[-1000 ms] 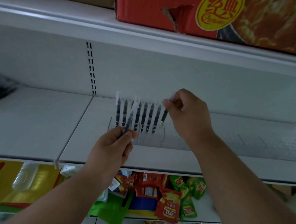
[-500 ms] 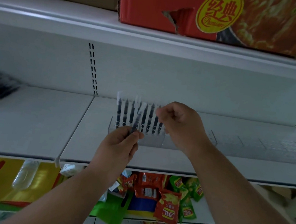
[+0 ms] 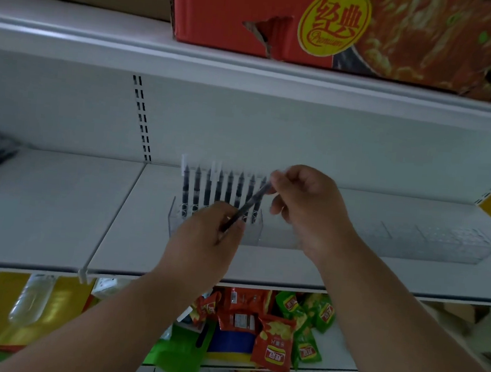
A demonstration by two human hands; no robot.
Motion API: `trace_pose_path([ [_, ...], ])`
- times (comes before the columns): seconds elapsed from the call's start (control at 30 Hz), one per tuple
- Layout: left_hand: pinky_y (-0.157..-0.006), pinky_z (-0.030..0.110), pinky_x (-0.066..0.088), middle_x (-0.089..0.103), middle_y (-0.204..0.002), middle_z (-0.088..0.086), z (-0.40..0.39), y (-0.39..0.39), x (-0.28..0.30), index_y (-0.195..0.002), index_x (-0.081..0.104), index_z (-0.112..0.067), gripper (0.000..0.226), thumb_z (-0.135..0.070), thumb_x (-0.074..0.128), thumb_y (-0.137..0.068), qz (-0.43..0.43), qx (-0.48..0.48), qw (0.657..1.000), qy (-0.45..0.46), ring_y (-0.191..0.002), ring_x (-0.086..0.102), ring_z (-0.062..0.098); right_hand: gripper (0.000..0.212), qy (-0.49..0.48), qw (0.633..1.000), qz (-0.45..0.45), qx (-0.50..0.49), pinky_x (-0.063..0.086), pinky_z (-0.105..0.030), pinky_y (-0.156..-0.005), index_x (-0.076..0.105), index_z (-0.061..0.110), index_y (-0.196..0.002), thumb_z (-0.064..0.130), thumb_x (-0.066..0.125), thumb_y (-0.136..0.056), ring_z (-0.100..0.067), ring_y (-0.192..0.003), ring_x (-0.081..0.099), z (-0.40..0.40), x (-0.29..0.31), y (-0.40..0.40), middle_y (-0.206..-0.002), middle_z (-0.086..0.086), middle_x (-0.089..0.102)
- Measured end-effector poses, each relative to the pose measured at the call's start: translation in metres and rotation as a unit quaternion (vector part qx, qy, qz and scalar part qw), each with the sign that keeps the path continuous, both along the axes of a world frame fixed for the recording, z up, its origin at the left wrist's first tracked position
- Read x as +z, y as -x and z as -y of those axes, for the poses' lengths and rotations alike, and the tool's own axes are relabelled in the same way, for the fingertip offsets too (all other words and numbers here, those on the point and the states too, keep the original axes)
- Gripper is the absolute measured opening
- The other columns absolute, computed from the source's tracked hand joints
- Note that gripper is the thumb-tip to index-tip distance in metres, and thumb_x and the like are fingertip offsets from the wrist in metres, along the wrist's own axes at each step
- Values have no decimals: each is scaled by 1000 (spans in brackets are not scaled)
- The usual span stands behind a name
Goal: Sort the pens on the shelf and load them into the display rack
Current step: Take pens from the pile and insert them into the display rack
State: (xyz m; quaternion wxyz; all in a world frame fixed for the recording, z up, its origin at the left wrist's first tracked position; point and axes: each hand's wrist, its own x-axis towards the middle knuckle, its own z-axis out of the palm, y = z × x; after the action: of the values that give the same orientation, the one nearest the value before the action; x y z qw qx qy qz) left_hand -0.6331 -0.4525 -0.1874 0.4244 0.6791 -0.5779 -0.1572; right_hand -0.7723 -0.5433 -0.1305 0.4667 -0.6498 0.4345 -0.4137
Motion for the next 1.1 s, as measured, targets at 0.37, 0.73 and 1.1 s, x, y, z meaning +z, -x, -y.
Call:
trace_pose_path([
  [0.37, -101, 35, 36, 60, -124, -2, 4, -19, -30, -125, 64, -20, 48, -40, 40, -89, 264, 3, 964, 11, -119, 51, 21, 8, 222, 961, -143, -85, 46, -11, -62, 58, 26, -88, 24, 56, -96, -11, -67, 63, 26, 2, 20, -82, 16, 64],
  [0.73, -100, 40, 40, 61, -123, -3, 6, -22, -37, -126, 64, -20, 48, -32, 43, -84, 271, 2, 962, 25, -117, 50, 20, 9, 270, 919, -287, -24, 49, -23, -73, 60, 19, -97, 24, 53, -98, -8, -82, 61, 27, -1, 11, -96, 7, 67],
  [1.1, -102, 42, 42, 60, -126, -3, 5, -23, -39, -130, 62, -21, 50, -30, 47, -83, 283, 1, 959, 24, -118, 51, 21, 12, 234, 917, -319, -46, 42, -26, -66, 58, 15, -98, 27, 56, -98, -14, -78, 57, 26, -29, -1, -88, 3, 62],
])
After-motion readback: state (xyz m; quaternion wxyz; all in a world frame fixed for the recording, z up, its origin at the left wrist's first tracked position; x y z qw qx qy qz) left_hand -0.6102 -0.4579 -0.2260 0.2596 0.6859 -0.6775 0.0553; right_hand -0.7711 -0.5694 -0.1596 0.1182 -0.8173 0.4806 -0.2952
